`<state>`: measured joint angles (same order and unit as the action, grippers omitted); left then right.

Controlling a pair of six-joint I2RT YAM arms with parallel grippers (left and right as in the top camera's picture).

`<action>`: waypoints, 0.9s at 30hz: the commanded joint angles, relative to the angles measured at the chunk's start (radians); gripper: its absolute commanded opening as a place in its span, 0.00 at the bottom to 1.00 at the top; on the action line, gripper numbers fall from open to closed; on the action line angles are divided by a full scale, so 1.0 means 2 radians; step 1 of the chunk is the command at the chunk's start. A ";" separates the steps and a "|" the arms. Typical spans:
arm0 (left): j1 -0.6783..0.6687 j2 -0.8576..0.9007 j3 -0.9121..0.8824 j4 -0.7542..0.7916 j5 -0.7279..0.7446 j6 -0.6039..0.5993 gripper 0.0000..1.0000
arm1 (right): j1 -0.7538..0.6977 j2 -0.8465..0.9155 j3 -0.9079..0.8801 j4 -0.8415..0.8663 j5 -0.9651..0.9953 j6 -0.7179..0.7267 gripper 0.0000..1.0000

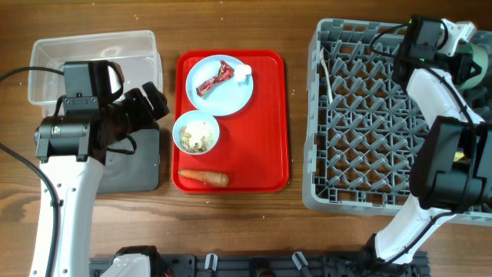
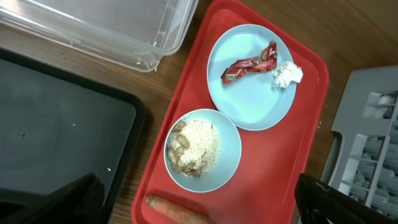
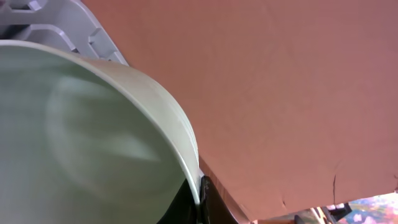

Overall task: Sort waste into correct bins and load items into the dishwasher rack
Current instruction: 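Place pale green bowl upside down in the rack's upper right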

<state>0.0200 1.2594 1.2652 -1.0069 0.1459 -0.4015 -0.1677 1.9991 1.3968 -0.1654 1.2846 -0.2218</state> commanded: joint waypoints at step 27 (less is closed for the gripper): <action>0.002 0.000 0.002 -0.002 -0.005 0.002 1.00 | 0.055 0.017 0.001 -0.071 -0.056 0.034 0.50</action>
<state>0.0200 1.2594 1.2652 -1.0111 0.1459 -0.4015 -0.1184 2.0258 1.4029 -0.2680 1.2469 -0.1761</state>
